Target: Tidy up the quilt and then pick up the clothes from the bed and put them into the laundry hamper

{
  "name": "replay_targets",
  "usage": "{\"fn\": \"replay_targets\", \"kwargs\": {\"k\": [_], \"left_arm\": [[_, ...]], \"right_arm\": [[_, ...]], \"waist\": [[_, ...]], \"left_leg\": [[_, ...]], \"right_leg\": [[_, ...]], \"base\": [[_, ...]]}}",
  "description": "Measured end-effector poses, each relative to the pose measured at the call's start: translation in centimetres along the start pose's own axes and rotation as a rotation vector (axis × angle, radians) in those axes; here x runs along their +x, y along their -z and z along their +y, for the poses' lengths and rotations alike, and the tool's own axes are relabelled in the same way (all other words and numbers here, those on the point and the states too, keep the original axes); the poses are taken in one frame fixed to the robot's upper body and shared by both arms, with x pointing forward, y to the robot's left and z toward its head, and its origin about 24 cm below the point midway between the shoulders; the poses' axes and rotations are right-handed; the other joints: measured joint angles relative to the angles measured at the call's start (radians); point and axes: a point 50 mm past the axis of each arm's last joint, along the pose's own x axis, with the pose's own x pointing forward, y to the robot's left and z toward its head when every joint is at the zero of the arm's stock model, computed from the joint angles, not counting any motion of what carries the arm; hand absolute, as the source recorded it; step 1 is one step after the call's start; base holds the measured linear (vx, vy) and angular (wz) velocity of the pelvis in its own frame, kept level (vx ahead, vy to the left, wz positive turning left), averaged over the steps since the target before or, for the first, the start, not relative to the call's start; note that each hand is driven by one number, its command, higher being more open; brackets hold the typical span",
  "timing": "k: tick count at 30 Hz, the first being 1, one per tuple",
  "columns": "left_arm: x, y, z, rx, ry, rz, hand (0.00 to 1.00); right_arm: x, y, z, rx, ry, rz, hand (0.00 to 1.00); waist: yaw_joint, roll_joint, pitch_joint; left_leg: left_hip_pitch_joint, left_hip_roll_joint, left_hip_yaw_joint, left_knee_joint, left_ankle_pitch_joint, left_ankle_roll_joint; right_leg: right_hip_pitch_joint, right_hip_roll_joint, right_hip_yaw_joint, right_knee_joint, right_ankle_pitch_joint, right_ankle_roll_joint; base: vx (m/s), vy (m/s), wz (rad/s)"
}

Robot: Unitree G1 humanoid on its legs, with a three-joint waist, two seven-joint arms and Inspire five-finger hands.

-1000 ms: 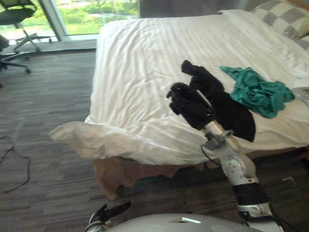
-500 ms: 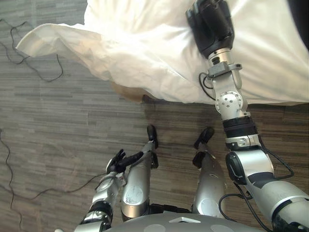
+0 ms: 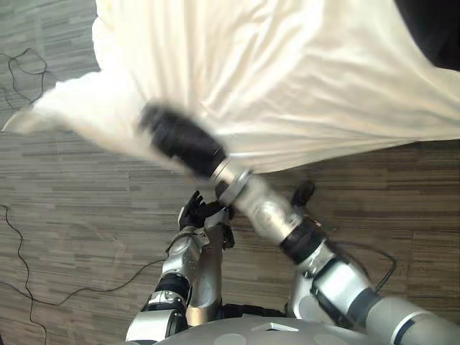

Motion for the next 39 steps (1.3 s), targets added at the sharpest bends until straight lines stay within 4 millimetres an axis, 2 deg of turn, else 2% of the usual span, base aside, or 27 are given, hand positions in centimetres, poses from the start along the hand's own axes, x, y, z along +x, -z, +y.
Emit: {"fn": "replay_targets", "kwargs": {"k": [1, 4, 6, 7, 8, 11, 14, 15, 16, 17, 19, 22, 23, 25, 26, 29, 31, 32, 33, 34, 36, 38, 39], "left_arm": [[0.0, 0.2, -0.2, 0.009, 0.009, 0.010, 1.00], [-0.1, 1.1, -0.6, 0.029, 0.034, 0.050, 1.00], [-0.1, 1.5, -0.3, 0.071, 0.040, 0.072, 1.00], [-0.2, 1.9, 0.1, 0.100, 0.036, 0.091, 1.00], [-0.2, 2.1, 0.4, 0.108, 0.030, 0.101, 1.00], [-0.3, 2.0, 1.5, 0.160, 0.023, 0.096, 1.00], [-0.4, 2.1, 2.6, 0.202, -0.002, 0.112, 1.00], [-0.5, 2.2, 2.9, 0.217, -0.007, 0.115, 1.00], [-0.6, 2.4, 3.5, 0.242, -0.019, 0.120, 1.00], [-0.9, 2.5, 4.4, 0.259, -0.042, 0.125, 1.00], [-1.0, 2.7, 5.0, 0.268, -0.059, 0.140, 1.00], [-1.3, 3.2, 5.8, 0.292, -0.072, 0.160, 1.00], [-1.3, 3.2, 6.0, 0.303, -0.072, 0.162, 1.00], [-1.5, 3.2, 6.6, 0.298, -0.058, 0.167, 1.00], [-1.5, 3.3, 6.6, 0.298, -0.056, 0.170, 1.00], [-1.7, 3.7, 6.7, 0.323, -0.024, 0.188, 1.00], [-1.5, 3.6, 6.5, 0.335, -0.003, 0.187, 1.00], [-1.4, 3.4, 6.4, 0.336, 0.005, 0.184, 1.00], [-1.0, 3.0, 5.9, 0.338, 0.017, 0.173, 1.00], [-0.7, 2.4, 5.2, 0.335, 0.031, 0.154, 1.00], [-0.1, 1.5, 4.2, 0.307, 0.039, 0.118, 1.00], [0.3, 1.1, 3.0, 0.261, 0.035, 0.094, 1.00], [0.4, 1.0, 2.1, 0.229, 0.036, 0.082, 1.00]], "right_arm": [[0.2, 2.5, 1.2, 0.037, -0.043, 0.121, 0.00], [0.7, 6.2, 4.0, 0.132, -0.141, 0.276, 0.00], [0.7, 6.9, 4.8, 0.183, -0.175, 0.296, 0.00], [0.5, 7.1, 4.7, 0.214, -0.170, 0.294, 0.00], [0.4, 7.2, 4.6, 0.223, -0.166, 0.293, 0.00], [-0.3, 7.3, 3.4, 0.239, -0.158, 0.285, 0.00], [-1.3, 7.2, 2.8, 0.239, -0.244, 0.277, 0.00], [-1.3, 7.0, 2.7, 0.236, -0.265, 0.274, 0.00], [-1.3, 6.6, 2.7, 0.235, -0.298, 0.261, 0.00], [-1.1, 5.3, 3.1, 0.230, -0.366, 0.211, 0.00], [-0.6, 3.5, 4.0, 0.215, -0.439, 0.132, 0.00], [0.8, -1.4, 6.7, 0.116, -0.597, -0.045, 0.00], [1.1, -2.3, 7.0, 0.095, -0.614, -0.075, 0.00], [2.2, -5.4, 7.4, 0.017, -0.562, -0.184, 0.00], [2.2, -5.7, 7.4, 0.012, -0.549, -0.195, 0.00], [2.4, -7.2, 5.8, -0.033, -0.354, -0.274, 0.00], [2.9, -7.6, 2.6, -0.165, -0.077, -0.253, 0.00], [3.0, -7.8, 1.4, -0.196, 0.010, -0.237, 0.00], [2.8, -8.0, -1.4, -0.265, 0.203, -0.204, 0.00], [1.9, -8.5, -4.0, -0.295, 0.392, -0.196, 0.00], [-0.2, -9.5, -7.2, -0.300, 0.628, -0.221, 0.00], [-2.5, -10.7, -9.1, -0.330, 0.778, -0.246, 0.00], [-3.2, -11.4, -9.5, -0.371, 0.784, -0.243, 0.00]], "waist": [[0.000, 0.000, 0.000], [0.001, 0.000, -0.002], [0.000, 0.000, -0.002], [0.000, 0.000, -0.002], [-0.002, 0.000, -0.002], [0.002, -0.004, -0.004], [0.002, -0.011, -0.007], [0.001, -0.014, -0.009], [0.000, -0.023, -0.016], [-0.001, -0.037, -0.026], [0.000, -0.048, -0.038], [0.001, -0.048, -0.049], [0.001, -0.048, -0.050], [0.012, -0.043, -0.051], [0.016, -0.041, -0.052], [0.048, -0.012, -0.068], [0.064, 0.019, -0.068], [0.070, 0.027, -0.068], [0.088, 0.039, -0.066], [0.102, 0.047, -0.066], [0.115, 0.048, -0.066], [0.115, 0.049, -0.065], [0.113, 0.048, -0.064]], "left_leg": [[0.018, 0.000, 0.000, -0.003, 0.000, 0.000], [0.055, -0.008, -0.009, -0.017, -0.002, -0.002], [0.056, -0.009, -0.024, -0.021, -0.015, -0.001], [0.057, -0.007, -0.037, -0.021, -0.021, -0.007], [0.058, -0.006, -0.042, -0.021, -0.022, -0.005], [0.063, -0.007, -0.069, -0.024, -0.022, -0.002], [0.099, -0.010, -0.067, -0.038, -0.013, 0.003], [0.108, -0.010, -0.065, -0.039, -0.011, 0.007], [0.115, -0.010, -0.064, -0.036, -0.011, 0.007], [0.130, -0.008, -0.064, -0.031, -0.013, 0.009], [0.139, -0.006, -0.068, -0.030, -0.015, 0.011], [0.152, -0.006, -0.072, -0.009, -0.031, 0.016], [0.154, -0.006, -0.073, -0.006, -0.033, 0.015], [0.142, -0.005, -0.082, 0.019, -0.048, 0.014], [0.139, -0.005, -0.083, 0.022, -0.051, 0.014], [0.071, -0.007, -0.096, 0.046, -0.059, 0.008], [-0.003, -0.008, -0.107, 0.071, -0.048, 0.022], [-0.022, -0.008, -0.109, 0.081, -0.046, 0.024], [-0.059, -0.007, -0.111, 0.101, -0.042, 0.027], [-0.102, -0.007, -0.116, 0.118, -0.040, 0.030], [-0.165, -0.005, -0.120, 0.141, -0.035, 0.035], [-0.214, -0.004, -0.117, 0.160, -0.034, 0.037], [-0.228, -0.002, -0.109, 0.166, -0.034, 0.039]], "right_leg": [[0.018, -0.001, -0.004, 0.005, -0.004, 0.000], [0.053, -0.009, -0.010, 0.008, -0.014, 0.010], [0.069, -0.005, -0.025, -0.011, -0.010, 0.019], [0.091, 0.006, -0.034, -0.039, 0.001, 0.034], [0.101, 0.012, -0.036, -0.054, 0.007, 0.036], [0.164, 0.041, -0.049, -0.155, 0.071, 0.034], [0.251, 0.073, -0.058, -0.291, 0.155, 0.035], [0.266, 0.077, -0.057, -0.311, 0.166, 0.034], [0.284, 0.083, -0.057, -0.334, 0.177, 0.035], [0.307, 0.092, -0.056, -0.358, 0.188, 0.033], [0.324, 0.097, -0.056, -0.371, 0.192, 0.033], [0.349, 0.096, -0.056, -0.372, 0.192, 0.034], [0.353, 0.095, -0.057, -0.372, 0.192, 0.034], [0.353, 0.093, -0.060, -0.369, 0.189, 0.034], [0.351, 0.092, -0.061, -0.368, 0.189, 0.033], [0.287, 0.079, -0.068, -0.334, 0.181, 0.032], [0.206, 0.065, -0.067, -0.277, 0.172, 0.023], [0.183, 0.059, -0.065, -0.256, 0.166, 0.022], [0.137, 0.049, -0.059, -0.215, 0.153, 0.018], [0.089, 0.039, -0.057, -0.177, 0.142, 0.015], [0.025, 0.030, -0.055, -0.143, 0.136, 0.010], [-0.023, 0.023, -0.050, -0.123, 0.135, 0.009], [-0.044, 0.023, -0.035, -0.121, 0.136, 0.010]], "base": [[-0.01, -0.043, 0.10], [-0.07, 0.009, 0.12], [-0.10, 0.024, 0.11], [-0.09, 0.017, 0.14], [-0.08, 0.022, 0.20], [-0.04, 0.041, 0.13], [0.03, 0.051, -0.02], [0.05, 0.034, -0.09], [0.08, 0.010, -0.11], [0.07, 0.005, -0.08], [0.08, 0.001, -0.03], [0.04, 0.028, 0.00], [0.00, 0.053, 0.02], [-0.03, 0.046, 0.03], [-0.04, 0.047, 0.05], [-0.05, 0.053, 0.13], [-0.04, 0.037, 0.12], [-0.05, 0.026, 0.10], [-0.08, 0.014, 0.10], [-0.08, 0.005, 0.10], [-0.08, -0.013, 0.13], [-0.08, -0.004, 0.04], [-0.09, 0.000, -0.10]]}}
